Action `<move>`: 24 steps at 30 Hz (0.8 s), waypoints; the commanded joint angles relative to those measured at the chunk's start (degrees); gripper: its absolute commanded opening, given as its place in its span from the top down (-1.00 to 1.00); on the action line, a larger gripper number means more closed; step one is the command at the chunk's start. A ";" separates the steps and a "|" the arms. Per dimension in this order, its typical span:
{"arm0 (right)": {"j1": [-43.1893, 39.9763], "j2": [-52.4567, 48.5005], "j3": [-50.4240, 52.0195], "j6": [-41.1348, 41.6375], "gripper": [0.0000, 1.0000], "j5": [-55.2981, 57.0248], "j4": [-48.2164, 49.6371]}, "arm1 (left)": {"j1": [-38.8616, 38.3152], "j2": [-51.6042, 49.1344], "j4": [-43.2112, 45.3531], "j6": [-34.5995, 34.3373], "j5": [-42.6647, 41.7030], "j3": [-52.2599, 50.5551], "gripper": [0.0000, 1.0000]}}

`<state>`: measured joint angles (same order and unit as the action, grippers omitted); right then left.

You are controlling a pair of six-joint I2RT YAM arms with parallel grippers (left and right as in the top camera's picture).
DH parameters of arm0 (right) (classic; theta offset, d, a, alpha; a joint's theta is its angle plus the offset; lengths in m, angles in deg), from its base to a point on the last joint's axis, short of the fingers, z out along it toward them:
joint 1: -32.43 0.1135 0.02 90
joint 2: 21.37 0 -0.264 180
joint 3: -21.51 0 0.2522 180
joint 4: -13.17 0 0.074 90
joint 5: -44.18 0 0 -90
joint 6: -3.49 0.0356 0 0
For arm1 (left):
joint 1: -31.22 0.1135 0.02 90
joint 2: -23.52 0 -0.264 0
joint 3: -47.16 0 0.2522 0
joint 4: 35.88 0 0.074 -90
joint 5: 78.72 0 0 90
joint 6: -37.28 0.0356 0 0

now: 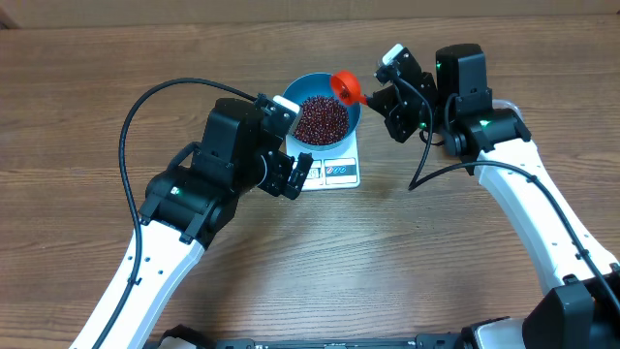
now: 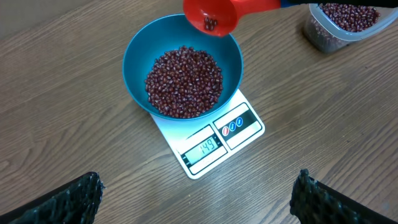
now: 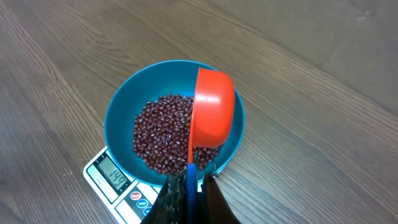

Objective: Scoop item into bowl and weigh 150g on scale

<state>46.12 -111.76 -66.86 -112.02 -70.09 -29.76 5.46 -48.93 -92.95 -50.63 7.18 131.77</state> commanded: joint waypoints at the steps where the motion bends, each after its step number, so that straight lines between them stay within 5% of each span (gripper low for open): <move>1: 0.55 -0.11 -1.57 0.33 0.93 3.87 0.87 | 0.24 -0.31 0.02 0.92 -0.39 -0.37 -0.99; 24: 1.40 -0.11 -1.57 0.92 0.93 4.55 0.22 | 0.24 -0.31 0.02 0.92 -0.39 -0.37 -0.99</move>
<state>46.99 -111.76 -66.86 -111.02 -66.20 -29.76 5.46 -48.93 -92.95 -50.63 7.18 131.75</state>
